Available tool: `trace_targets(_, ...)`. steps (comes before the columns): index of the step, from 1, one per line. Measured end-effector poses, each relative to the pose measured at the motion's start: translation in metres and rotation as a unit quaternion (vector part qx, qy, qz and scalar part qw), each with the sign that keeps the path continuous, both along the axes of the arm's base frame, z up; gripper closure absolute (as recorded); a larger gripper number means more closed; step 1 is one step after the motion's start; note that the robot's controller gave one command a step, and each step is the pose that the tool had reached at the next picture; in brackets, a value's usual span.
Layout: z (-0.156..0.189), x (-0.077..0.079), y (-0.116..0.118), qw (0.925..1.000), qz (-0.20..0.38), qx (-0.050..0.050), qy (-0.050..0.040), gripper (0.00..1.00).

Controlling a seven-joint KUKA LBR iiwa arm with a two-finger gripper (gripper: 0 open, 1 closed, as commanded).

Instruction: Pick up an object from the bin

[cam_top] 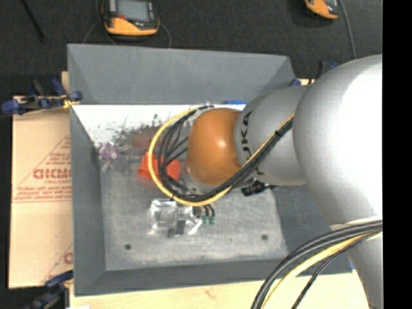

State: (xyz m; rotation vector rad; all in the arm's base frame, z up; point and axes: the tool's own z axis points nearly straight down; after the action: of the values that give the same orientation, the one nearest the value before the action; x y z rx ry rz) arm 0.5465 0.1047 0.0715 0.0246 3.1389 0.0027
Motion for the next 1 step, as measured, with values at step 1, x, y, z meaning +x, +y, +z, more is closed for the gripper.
trace_targets(1,0.1255,0.0158,-0.0139,0.9996,0.027,-0.001,-0.0021,1.00)
